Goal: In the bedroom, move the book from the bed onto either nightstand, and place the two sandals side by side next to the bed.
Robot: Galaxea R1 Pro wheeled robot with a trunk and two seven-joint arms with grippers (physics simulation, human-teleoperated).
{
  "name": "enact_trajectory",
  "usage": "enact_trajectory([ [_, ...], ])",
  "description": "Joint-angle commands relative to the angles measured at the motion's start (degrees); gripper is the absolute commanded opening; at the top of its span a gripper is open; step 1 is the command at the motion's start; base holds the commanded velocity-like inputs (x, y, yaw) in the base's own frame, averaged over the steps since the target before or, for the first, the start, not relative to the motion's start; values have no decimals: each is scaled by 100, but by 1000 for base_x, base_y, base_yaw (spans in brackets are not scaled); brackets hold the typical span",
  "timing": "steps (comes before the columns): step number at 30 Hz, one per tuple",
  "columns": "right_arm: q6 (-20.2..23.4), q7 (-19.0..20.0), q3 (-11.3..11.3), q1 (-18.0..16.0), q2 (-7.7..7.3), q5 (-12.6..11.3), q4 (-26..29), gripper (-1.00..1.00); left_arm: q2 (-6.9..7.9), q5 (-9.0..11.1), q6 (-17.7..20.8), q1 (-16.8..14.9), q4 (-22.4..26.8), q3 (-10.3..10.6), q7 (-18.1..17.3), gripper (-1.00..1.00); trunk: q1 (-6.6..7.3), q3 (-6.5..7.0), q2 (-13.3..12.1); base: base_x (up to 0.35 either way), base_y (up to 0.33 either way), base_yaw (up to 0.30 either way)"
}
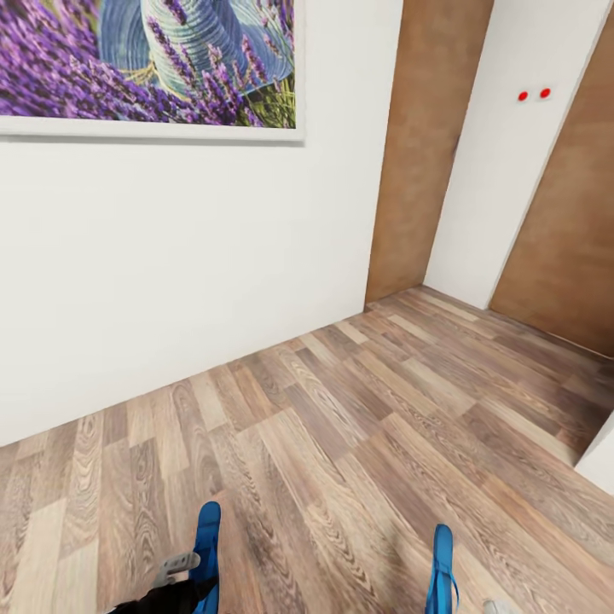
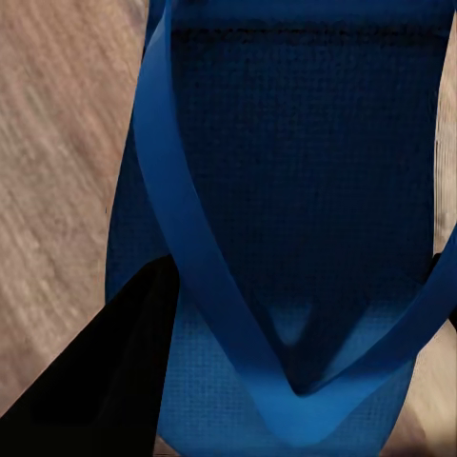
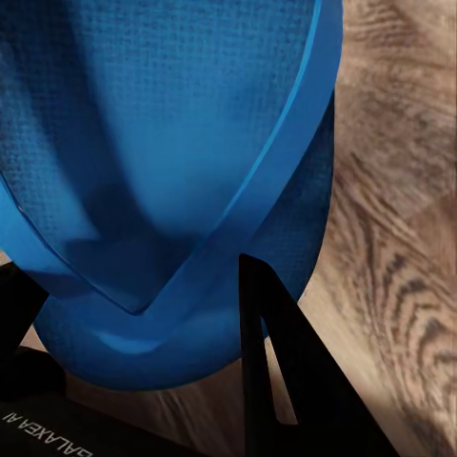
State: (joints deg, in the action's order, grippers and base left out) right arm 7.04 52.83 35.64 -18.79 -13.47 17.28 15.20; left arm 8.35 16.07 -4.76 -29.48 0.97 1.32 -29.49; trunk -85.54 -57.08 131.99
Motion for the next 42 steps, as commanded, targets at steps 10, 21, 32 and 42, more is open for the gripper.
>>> enact_trajectory([
  [10,60,34,49,-2,7,22,8,-100,0,19,-25,-6,-9,12,-13,-100,1,-5,2,0,0,289],
  [21,60,34,49,-2,11,30,9,-100,0,19,-25,-6,-9,9,-13,-100,1,-5,2,0,0,289],
  [32,60,34,49,-2,11,30,8,-100,0,19,-25,-6,-9,9,-13,-100,1,-5,2,0,0,289],
  [42,60,34,49,-2,11,30,4,-100,0,19,-25,-6,-9,10,-13,-100,1,-5,2,0,0,289],
])
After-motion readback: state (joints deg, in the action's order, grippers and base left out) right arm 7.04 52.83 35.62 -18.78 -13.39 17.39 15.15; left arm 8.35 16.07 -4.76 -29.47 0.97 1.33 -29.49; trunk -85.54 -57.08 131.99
